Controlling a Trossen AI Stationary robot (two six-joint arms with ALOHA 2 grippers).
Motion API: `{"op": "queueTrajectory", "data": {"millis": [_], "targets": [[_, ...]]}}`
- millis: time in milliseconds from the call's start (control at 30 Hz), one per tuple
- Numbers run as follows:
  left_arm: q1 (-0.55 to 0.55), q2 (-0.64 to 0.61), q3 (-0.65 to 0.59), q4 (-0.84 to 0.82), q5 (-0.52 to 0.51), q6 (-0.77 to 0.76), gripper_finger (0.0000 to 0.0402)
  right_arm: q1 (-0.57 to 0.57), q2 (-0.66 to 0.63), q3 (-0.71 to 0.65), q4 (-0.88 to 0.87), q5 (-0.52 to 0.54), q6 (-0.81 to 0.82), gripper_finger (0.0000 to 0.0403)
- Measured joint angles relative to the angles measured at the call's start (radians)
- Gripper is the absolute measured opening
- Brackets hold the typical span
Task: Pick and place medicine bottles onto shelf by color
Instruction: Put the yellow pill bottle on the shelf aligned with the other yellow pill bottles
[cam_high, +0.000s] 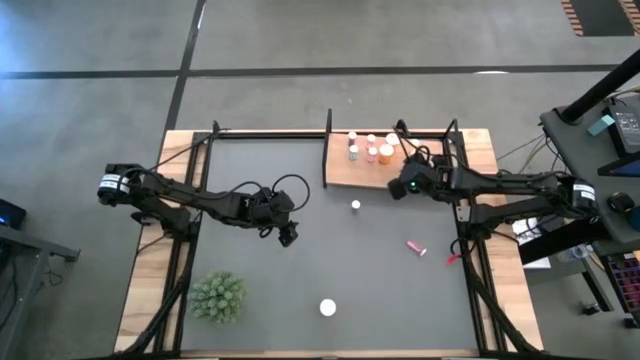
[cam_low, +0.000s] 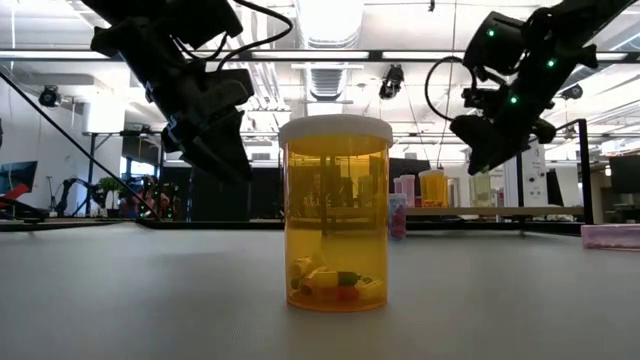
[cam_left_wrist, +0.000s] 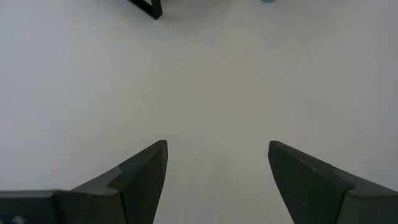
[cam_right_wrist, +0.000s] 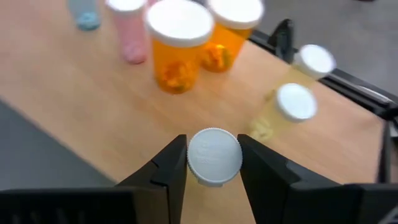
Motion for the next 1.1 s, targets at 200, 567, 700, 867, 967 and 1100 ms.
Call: {"op": "queueTrajectory", "data": {"millis": [200,567,700,867,967,1100], "targets": [[0.000,0.000,0.000,0.000,0.000,0.000,0.0263,-0.022,0.001,-0.017,-0.003,0.007,0.004,0.0121],[0.000,0.000,0.000,0.000,0.000,0.004,0.0263,-0.027,-0.001,-0.024,-0.076,0.017,0.057,0.0123],[0.000,0.000,0.000,0.000,0.000,0.005,0.0263,-0.027,-0.001,-0.024,-0.079,0.020,0.056,0.0120],[0.000,0.000,0.000,0.000,0.000,0.005,0.0263,-0.027,-0.001,-0.024,-0.082,0.021,0.043,0.0127],[0.000,0.000,0.000,0.000,0.000,0.005,0.0263,-0.027,0.000,-0.025,-0.087,0.016,0.039,0.0136],[0.000,0.000,0.000,0.000,0.000,0.005,0.0263,-0.027,0.001,-0.026,-0.090,0.009,0.039,0.0146]]}}
